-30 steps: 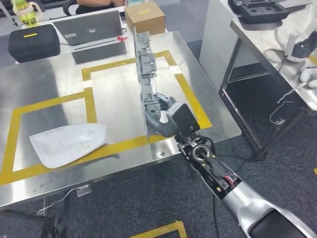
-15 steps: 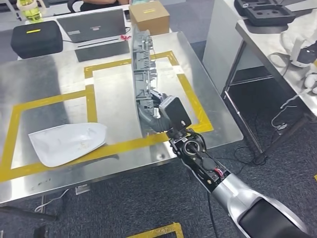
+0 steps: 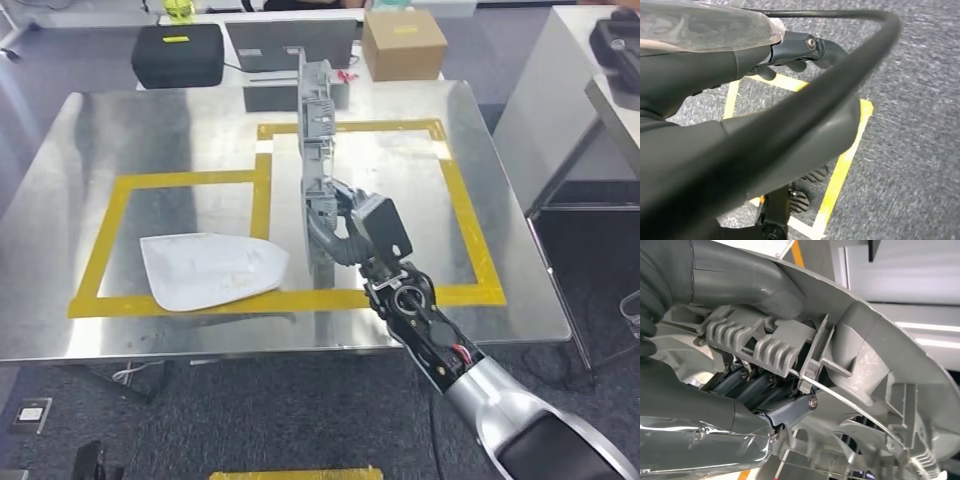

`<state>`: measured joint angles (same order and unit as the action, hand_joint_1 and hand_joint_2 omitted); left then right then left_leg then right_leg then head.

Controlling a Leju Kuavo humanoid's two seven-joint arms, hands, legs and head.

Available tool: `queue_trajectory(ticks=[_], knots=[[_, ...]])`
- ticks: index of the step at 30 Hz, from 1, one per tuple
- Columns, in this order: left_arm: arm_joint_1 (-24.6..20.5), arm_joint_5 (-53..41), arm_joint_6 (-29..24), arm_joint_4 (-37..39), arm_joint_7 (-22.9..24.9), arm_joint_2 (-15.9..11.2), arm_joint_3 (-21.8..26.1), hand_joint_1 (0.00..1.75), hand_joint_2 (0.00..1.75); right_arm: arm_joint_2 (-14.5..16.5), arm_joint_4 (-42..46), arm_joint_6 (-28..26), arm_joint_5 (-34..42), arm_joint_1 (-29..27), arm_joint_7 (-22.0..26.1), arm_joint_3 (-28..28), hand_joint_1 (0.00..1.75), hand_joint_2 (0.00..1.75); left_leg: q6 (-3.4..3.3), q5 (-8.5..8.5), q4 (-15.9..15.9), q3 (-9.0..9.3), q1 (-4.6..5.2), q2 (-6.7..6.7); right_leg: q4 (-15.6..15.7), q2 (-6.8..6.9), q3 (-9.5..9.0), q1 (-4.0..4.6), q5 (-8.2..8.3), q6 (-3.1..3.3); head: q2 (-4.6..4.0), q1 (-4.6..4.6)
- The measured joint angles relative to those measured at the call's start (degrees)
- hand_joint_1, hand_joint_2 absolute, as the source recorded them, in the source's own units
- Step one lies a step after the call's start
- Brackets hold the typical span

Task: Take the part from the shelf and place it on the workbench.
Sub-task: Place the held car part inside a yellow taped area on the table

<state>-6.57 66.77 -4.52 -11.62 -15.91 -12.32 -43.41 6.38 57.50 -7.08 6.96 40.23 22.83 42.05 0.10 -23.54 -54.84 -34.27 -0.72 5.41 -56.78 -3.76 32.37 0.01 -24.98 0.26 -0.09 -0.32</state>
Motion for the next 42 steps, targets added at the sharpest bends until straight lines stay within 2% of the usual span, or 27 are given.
queue_trajectory(ticks=[1,2,3,5,7,8,9,10,12,13,14,15,16,19,21,25,29,30,39,42], knots=[[0.10,0.00,0.00,0.01,0.02,-0.08,-0.01,0.00,0.00,0.01,0.01,-0.03,-0.02,0.04,0.02,-0.10,1.55,1.75,0.33,0.14,0.12,-0.11,-0.05,0.49,0.75,0.51,-0.38,-0.04,-0.03,0.08,0.01,0.26],[0.26,0.00,0.00,0.01,0.02,-0.05,-0.02,0.00,0.00,0.02,0.04,-0.05,-0.03,0.05,0.01,-0.20,1.55,1.75,0.62,0.10,0.13,-0.16,-0.04,0.43,1.51,1.09,-0.91,-0.15,-0.06,0.23,0.01,0.55],[0.32,0.00,0.00,-0.01,0.02,-0.04,-0.02,0.00,0.00,0.03,0.07,-0.07,-0.03,0.06,0.01,-0.32,1.55,1.75,0.92,-0.39,-0.52,-0.46,0.12,-0.27,2.41,1.65,-1.51,-0.39,-0.01,0.45,0.01,0.43],[0.08,0.01,-0.01,-0.02,0.01,0.01,-0.02,0.00,0.00,0.03,0.11,-0.10,-0.02,0.04,-0.04,-0.51,1.55,1.75,1.51,-2.83,-5.35,-2.89,0.12,-2.82,3.63,2.89,-2.37,-0.67,0.16,0.80,0.01,-0.31],[-0.13,0.02,-0.02,-0.03,0.00,0.00,-0.02,0.00,0.00,-0.03,0.09,-0.30,-0.01,-0.23,-0.09,-0.66,1.55,1.75,2.17,-5.56,-12.79,-7.01,-0.30,-4.50,3.77,3.87,-2.49,-0.69,0.10,0.90,0.01,-0.98],[-0.06,0.02,-0.02,-0.03,0.00,0.03,-0.02,0.00,0.00,-0.07,0.08,-0.62,-0.01,-0.40,-0.08,-0.71,1.55,1.75,2.47,-5.90,-15.03,-8.42,-0.60,-4.82,3.73,4.25,-2.49,-0.73,0.01,0.83,0.01,-1.14],[0.05,0.02,-0.02,-0.03,0.00,0.05,-0.02,0.00,0.00,-0.09,0.07,-1.12,0.01,-0.53,-0.07,-0.77,1.55,1.75,2.74,-5.19,-15.04,-8.68,-0.89,-4.99,3.65,4.52,-2.49,-0.80,-0.11,0.69,0.01,-1.29],[0.15,0.02,-0.02,-0.03,0.00,0.05,-0.02,0.00,0.00,-0.11,0.08,-1.81,0.04,-0.58,-0.02,-0.91,1.55,1.75,2.98,-3.53,-12.67,-7.63,-1.14,-5.13,3.51,4.77,-2.52,-0.94,-0.26,0.46,0.00,-1.42],[0.20,0.03,-0.02,-0.03,0.00,0.04,-0.03,0.00,0.00,-0.10,0.09,-3.71,0.03,-0.60,0.19,-1.32,1.55,1.75,3.40,0.19,-4.44,-3.39,-1.43,-5.57,3.08,5.12,-2.53,-1.14,-0.74,-0.23,0.00,-1.78],[0.17,0.03,-0.02,-0.03,0.00,0.05,-0.03,0.00,0.00,-0.10,0.09,-4.80,-0.06,-0.58,0.31,-1.63,1.55,1.75,3.32,1.22,-1.27,-1.81,-1.36,-5.64,2.84,5.22,-2.47,-1.13,-0.98,-0.62,0.00,-1.97],[0.17,0.04,-0.01,-0.03,0.02,0.09,-0.04,0.00,0.00,-0.10,0.11,-5.85,-0.26,-0.58,0.42,-1.90,1.55,1.75,3.07,1.48,0.30,-1.01,-1.23,-5.69,2.72,5.27,-2.41,-1.04,-1.16,-0.99,0.00,-2.07],[0.19,0.05,0.00,-0.03,0.03,0.17,-0.04,0.00,0.00,-0.14,0.13,-6.83,-0.53,-0.63,0.49,-2.17,1.55,1.75,2.83,1.26,0.59,-0.90,-1.15,-5.64,2.58,5.28,-2.34,-0.91,-1.52,-1.21,0.00,-2.04],[0.26,0.07,-0.01,-0.03,0.05,0.21,-0.04,0.00,0.00,-0.21,0.15,-7.74,-0.86,-0.71,0.53,-2.45,1.55,1.75,2.56,1.30,0.63,-0.90,-1.14,-5.51,2.53,5.27,-2.37,-0.86,-1.69,-0.84,0.00,-1.76],[0.38,0.13,-0.02,-0.03,0.07,0.30,-0.04,0.00,0.00,-0.48,0.26,-10.74,-1.80,-1.12,0.62,-3.46,1.55,1.75,2.39,1.13,0.67,-0.70,-1.11,-5.43,2.63,5.26,-2.61,-0.75,-1.75,1.51,0.01,-0.72],[0.47,0.18,-0.02,-0.03,0.07,0.29,-0.04,0.00,0.00,-0.74,0.39,-12.81,-2.53,-1.30,0.66,-4.21,1.55,1.75,2.10,1.00,0.65,-0.68,-0.91,-5.34,2.82,5.26,-2.77,-0.79,-1.65,1.91,0.01,-0.08],[0.64,0.24,-0.02,-0.01,0.07,0.29,-0.04,0.00,0.00,-1.25,0.48,-15.88,-4.55,-1.61,0.43,-5.33,1.55,1.75,1.63,0.82,0.56,-0.68,-0.61,-5.34,3.19,5.26,-2.98,-1.02,-1.39,1.06,0.01,0.87],[0.67,0.75,-0.10,-0.01,-0.02,0.26,-0.04,0.00,0.00,-1.99,0.78,-22.06,-11.04,-2.18,-2.06,-6.18,1.55,1.75,1.41,0.70,0.44,-0.69,-0.39,-5.34,3.57,5.26,-3.13,-1.34,-1.45,-1.79,0.01,1.00],[0.73,0.89,-0.11,-0.01,-0.02,0.25,-0.04,0.00,0.00,-2.34,1.02,-23.50,-12.48,-2.39,-2.76,-6.50,1.55,1.75,1.40,0.69,0.43,-0.69,-0.35,-5.33,3.60,5.26,-3.14,-1.36,-1.48,-2.10,0.01,0.95],[1.13,1.07,-0.13,-0.02,-0.09,0.19,-0.04,0.00,0.00,-4.70,2.55,-27.75,-15.50,-3.88,-4.25,-9.48,1.55,1.75,1.42,0.71,0.72,-0.44,-0.41,-5.52,3.47,5.21,-3.07,-1.14,-1.56,-2.15,0.01,0.60],[1.16,1.14,-0.13,-0.01,-0.16,0.19,-0.04,0.00,0.00,-5.78,2.87,-30.82,-21.25,-4.46,-7.00,-10.29,1.55,1.75,1.46,0.74,0.81,-0.37,-0.44,-5.50,3.46,5.21,-3.10,-1.12,-1.60,-2.10,0.00,0.49]])
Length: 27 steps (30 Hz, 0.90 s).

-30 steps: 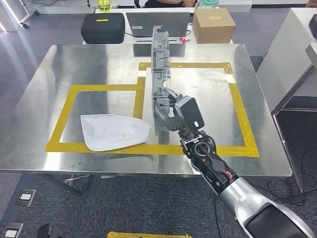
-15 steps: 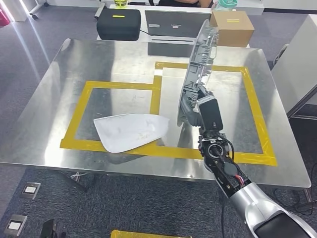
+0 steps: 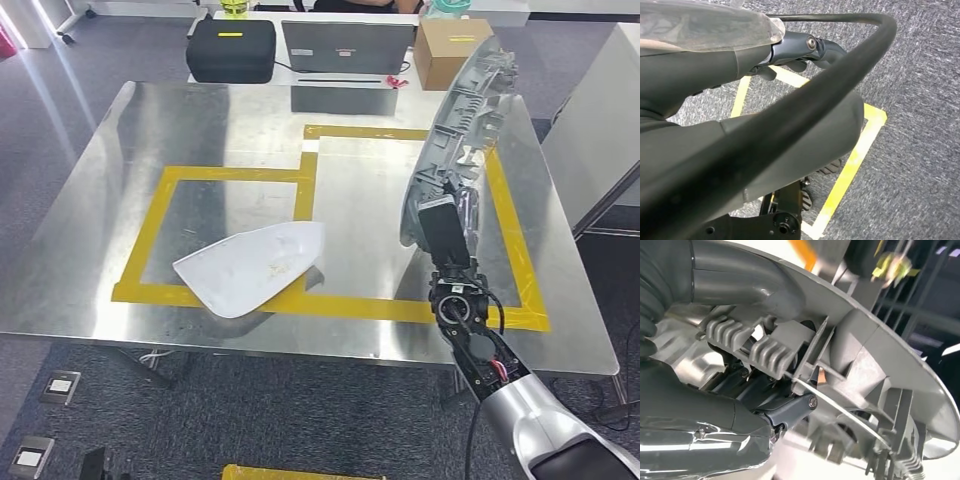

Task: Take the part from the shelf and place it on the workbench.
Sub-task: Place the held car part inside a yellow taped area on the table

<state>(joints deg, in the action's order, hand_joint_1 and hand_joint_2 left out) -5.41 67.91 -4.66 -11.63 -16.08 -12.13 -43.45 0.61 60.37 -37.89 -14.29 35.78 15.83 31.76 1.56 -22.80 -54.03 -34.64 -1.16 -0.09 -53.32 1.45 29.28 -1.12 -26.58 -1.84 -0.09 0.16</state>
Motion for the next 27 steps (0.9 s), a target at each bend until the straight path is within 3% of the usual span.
queue_trajectory(ticks=[3,8,12,18,27], knots=[[0.07,0.06,0.00,0.01,-0.01,0.00,0.00,0.00,0.00,-1.20,0.07,-1.44,-7.26,-0.62,-3.09,-0.77,1.55,1.75,0.01,0.01,0.03,0.01,-0.02,0.00,-0.01,0.00,-0.02,0.02,-0.02,0.03,0.00,-0.03],[0.07,0.09,-0.01,-0.01,-0.01,0.00,0.00,0.00,0.00,-2.33,0.15,-1.86,-12.36,-1.18,-5.74,-1.70,1.55,1.75,0.01,0.00,0.04,0.01,-0.02,-0.03,-0.02,0.00,-0.01,0.02,-0.03,0.04,-0.01,-0.07],[0.06,0.40,-0.14,-0.02,-0.05,0.00,0.00,0.00,0.00,-3.10,0.03,-1.44,-25.02,-1.45,-11.96,-1.80,1.55,1.75,0.01,0.00,0.04,0.01,-0.02,-0.03,-0.01,0.00,-0.01,0.02,-0.03,0.04,0.01,-0.07],[0.06,0.62,-0.13,-0.01,-0.19,0.00,0.00,0.00,0.00,-4.16,-0.76,5.60,-42.00,-1.40,-22.12,-0.99,1.55,1.75,0.01,0.00,0.05,0.01,-0.02,0.01,-0.01,0.00,-0.05,0.03,-0.05,0.03,0.01,-0.08],[0.03,-0.01,0.24,-0.01,-0.64,0.00,0.00,0.00,0.00,-4.30,-3.80,11.89,-46.15,-1.33,-23.71,0.94,1.55,1.75,0.01,0.00,0.06,0.00,-0.01,0.02,-0.02,0.01,-0.06,0.03,-0.06,0.02,-0.01,-0.11]])
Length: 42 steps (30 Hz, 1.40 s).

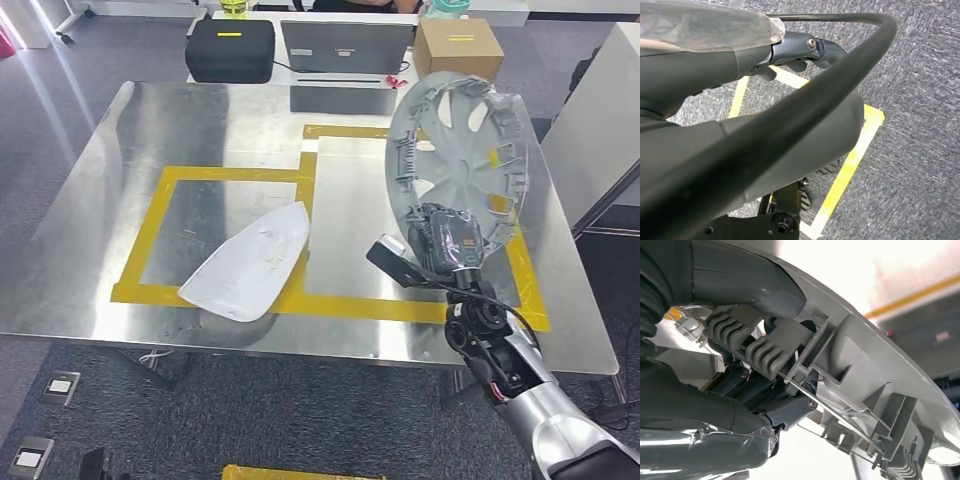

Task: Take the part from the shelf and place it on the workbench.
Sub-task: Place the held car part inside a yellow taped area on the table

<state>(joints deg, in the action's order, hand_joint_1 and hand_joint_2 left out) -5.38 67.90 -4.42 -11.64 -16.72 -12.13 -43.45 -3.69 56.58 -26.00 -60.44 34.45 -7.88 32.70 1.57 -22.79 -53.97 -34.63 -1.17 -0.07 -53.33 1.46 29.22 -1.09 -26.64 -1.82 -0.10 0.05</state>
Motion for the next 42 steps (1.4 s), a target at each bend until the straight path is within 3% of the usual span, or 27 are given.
queue_trajectory(ticks=[5,11,15,19,32,38,42], knots=[[-0.03,-0.01,0.31,-0.01,-0.10,0.00,0.00,0.00,0.00,0.07,-3.18,4.26,-3.08,0.70,-1.96,1.92,1.55,1.75,0.00,0.00,0.02,0.00,-0.01,0.09,0.00,0.04,-0.05,0.01,-0.04,0.02,0.01,-0.05],[-0.04,-0.01,0.48,-0.01,-0.10,0.00,0.00,0.00,0.00,0.10,-6.18,5.02,-3.62,1.42,-2.41,3.38,1.55,1.75,0.00,0.00,0.01,0.01,0.00,0.15,0.00,0.08,-0.09,0.00,-0.05,0.02,0.01,-0.01],[-0.05,-0.05,0.57,-0.01,-0.10,-0.02,0.00,0.00,1.75,0.15,-7.85,6.77,-3.61,1.98,-2.64,4.02,0.00,1.75,0.00,0.00,0.01,0.01,0.00,0.15,0.01,0.08,-0.09,0.00,-0.04,0.02,0.01,0.02],[-0.10,-0.23,0.79,-0.01,-0.19,-0.07,0.00,0.00,0.00,0.29,-9.58,7.85,-2.95,2.46,-2.90,4.45,0.00,1.75,0.00,0.00,0.01,0.04,0.00,0.15,0.00,0.07,-0.10,0.00,-0.04,0.02,0.01,-0.02],[-0.16,0.05,0.77,-0.01,-0.22,-0.13,0.00,0.00,0.00,0.37,-12.46,7.27,-0.19,3.30,-2.43,5.13,0.00,1.75,0.00,0.00,0.01,0.22,0.00,0.13,0.01,0.05,-0.24,0.00,-0.05,0.02,0.01,-0.03],[-0.19,0.05,0.77,-0.01,-0.20,-0.13,0.00,0.00,0.00,0.37,-12.34,5.35,12.51,2.89,5.88,3.83,0.00,1.75,0.00,0.00,0.01,0.28,0.00,0.13,0.01,0.05,-0.30,0.00,-0.05,0.02,0.00,-0.03],[-0.22,0.05,0.77,-0.01,-0.20,-0.13,0.00,0.00,0.00,0.40,-11.65,5.79,20.71,2.26,11.24,2.31,0.00,0.00,0.00,0.00,0.01,0.30,-0.01,0.13,0.01,0.05,-0.33,0.00,-0.05,0.02,0.01,-0.03]])
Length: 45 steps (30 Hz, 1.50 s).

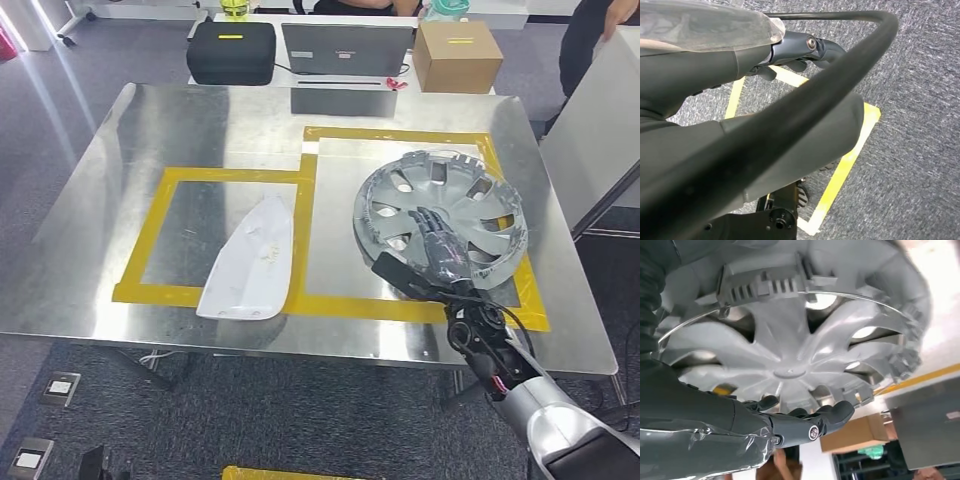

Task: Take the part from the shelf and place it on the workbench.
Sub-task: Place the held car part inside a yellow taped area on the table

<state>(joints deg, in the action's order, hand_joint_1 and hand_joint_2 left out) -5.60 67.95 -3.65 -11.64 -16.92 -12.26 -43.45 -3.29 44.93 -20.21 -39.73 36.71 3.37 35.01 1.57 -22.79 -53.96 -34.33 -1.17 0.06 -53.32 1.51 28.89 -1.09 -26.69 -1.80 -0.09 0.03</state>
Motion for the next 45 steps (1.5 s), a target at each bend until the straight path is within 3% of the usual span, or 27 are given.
queue_trajectory(ticks=[5,11,18,25,29,36,40,43,45], knots=[[-0.04,0.02,-0.07,0.00,0.00,0.00,0.00,0.00,0.00,0.16,3.74,6.98,27.88,-1.66,14.11,-3.19,0.00,0.00,0.00,0.00,0.00,0.03,0.00,-0.01,0.00,-0.01,-0.01,0.00,0.00,0.00,0.00,0.03],[0.03,0.50,-0.28,0.01,0.00,-0.02,0.00,0.00,0.00,-0.05,14.70,16.76,53.74,-4.12,20.49,-5.28,0.00,0.00,0.01,-0.02,0.00,0.11,0.00,-0.11,0.00,-0.04,-0.05,0.00,-0.05,0.00,0.00,0.15],[0.16,1.06,-0.31,0.02,-0.02,-0.03,0.00,0.00,0.00,-0.31,26.53,21.33,62.90,-7.17,23.06,-5.64,0.00,0.00,0.04,-0.04,0.00,0.21,-0.02,-0.15,0.01,-0.07,-0.10,0.00,-0.08,0.00,-0.01,0.12],[0.29,1.98,-0.72,0.01,-0.09,-0.05,0.00,0.00,0.00,-0.74,36.67,21.70,61.44,-12.24,25.51,-5.63,0.00,0.00,0.11,-0.10,0.01,0.25,-0.05,-0.13,0.02,-0.06,-0.17,0.00,-0.12,0.04,0.00,0.13],[0.29,2.05,-0.81,0.02,-0.18,-0.07,0.00,0.00,0.00,-0.83,41.89,22.51,59.09,-15.57,26.69,-5.15,0.00,1.75,0.10,-0.12,0.01,0.26,-0.05,-0.13,0.02,-0.06,-0.17,0.01,-0.14,0.03,-0.01,0.08],[0.29,2.19,-0.82,0.01,-0.22,-0.06,0.00,0.00,0.00,-1.09,49.62,17.10,49.63,-21.96,28.22,-4.21,0.00,1.75,0.13,-0.18,0.02,0.33,-0.06,-0.11,0.03,-0.05,-0.19,0.01,-0.26,0.14,0.00,0.05],[0.34,2.46,-0.88,0.01,-0.23,-0.11,0.00,0.00,0.00,-1.55,52.95,17.17,51.78,-25.68,31.63,-4.63,0.00,0.00,-0.33,-0.54,-0.26,0.30,0.14,-0.07,0.28,-0.01,-0.36,-0.26,-0.22,-0.16,-0.01,-0.04],[0.40,2.62,-0.96,0.01,-0.27,-0.15,0.00,0.00,0.00,-1.72,55.03,19.09,53.40,-27.65,33.32,-5.26,0.00,0.00,-1.13,-0.61,0.44,0.99,0.01,-0.17,0.66,-0.11,-0.77,-0.48,-0.29,-0.69,-0.01,-0.36],[0.40,2.62,-0.98,0.00,-0.30,-0.11,0.00,0.00,0.00,-1.82,56.03,20.26,53.97,-28.43,34.06,-5.69,0.00,0.00,-1.55,-0.28,1.87,2.31,-0.35,-0.60,-1.78,-0.64,0.02,-0.36,-1.92,-0.78,0.00,-0.11]])
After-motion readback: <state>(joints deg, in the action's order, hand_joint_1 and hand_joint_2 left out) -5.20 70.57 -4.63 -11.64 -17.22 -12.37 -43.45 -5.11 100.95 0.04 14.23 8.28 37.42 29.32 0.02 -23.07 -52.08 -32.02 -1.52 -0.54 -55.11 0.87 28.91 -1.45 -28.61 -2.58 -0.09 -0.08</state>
